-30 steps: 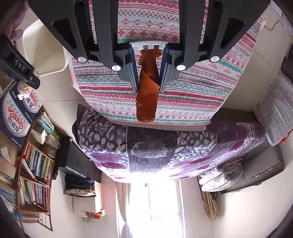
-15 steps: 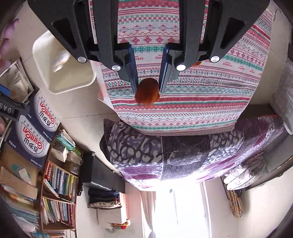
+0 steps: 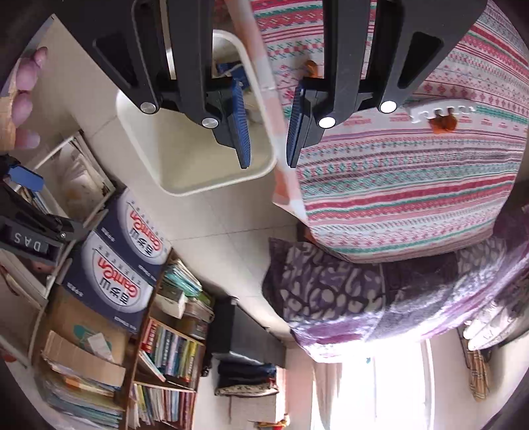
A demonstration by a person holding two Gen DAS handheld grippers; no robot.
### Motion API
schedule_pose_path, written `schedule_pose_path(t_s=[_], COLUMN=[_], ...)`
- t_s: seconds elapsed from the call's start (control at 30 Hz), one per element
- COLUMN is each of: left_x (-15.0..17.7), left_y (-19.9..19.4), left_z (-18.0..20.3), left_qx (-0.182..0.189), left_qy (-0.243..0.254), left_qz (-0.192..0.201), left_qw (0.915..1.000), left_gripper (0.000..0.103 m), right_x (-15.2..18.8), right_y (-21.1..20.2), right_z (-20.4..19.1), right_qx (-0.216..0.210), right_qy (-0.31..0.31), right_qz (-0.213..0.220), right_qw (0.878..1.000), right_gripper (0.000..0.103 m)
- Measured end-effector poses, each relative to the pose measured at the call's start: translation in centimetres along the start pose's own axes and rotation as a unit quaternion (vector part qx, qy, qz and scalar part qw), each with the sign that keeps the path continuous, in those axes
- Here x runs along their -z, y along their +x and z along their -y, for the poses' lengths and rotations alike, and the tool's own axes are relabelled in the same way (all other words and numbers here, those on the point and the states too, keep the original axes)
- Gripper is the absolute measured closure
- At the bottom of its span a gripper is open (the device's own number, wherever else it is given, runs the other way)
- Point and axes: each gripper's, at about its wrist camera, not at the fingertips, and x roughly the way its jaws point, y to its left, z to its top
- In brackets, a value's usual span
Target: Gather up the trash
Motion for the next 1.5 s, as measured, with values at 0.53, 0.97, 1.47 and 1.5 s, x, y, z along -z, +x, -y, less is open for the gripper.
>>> schedule_pose_path(t_s=[0.53,0.97,1.47,1.5], left_x=[-0.1,4.1,4.7,4.3], left_y=[1.5,7.4,8.2,7.6], left_z=[-0.9,-7.4,-6.3,-5.8], left_qx=[0.082,-0.029,-0.035,-0.024], left_qy=[-0.019,-0.075,-0.086,-0.082], left_qz=[-0.064,-0.228,-0.209,-0.199], left_qw=[0.9944,0.9702,0.9735,0.9762], left_gripper=[0.024,0.025,0.087,0.087], right_x=[-0.6,0.1,0.2,0.2], right_y=[0.0,-0.8,-0.9,-1.0], right_z=[1.4,-1.1,-1.4,-1.4], right_qx=[-0.004,-0.016,-0.02,-0.019], right_qy=[0.014,-0.04,-0.058,-0.056], right_qz=[-0.001,0.005,0.0,0.003], right_qw=[1.0,0.999,0.998,0.998], right_gripper=[0.015,0.013,0.013,0.013])
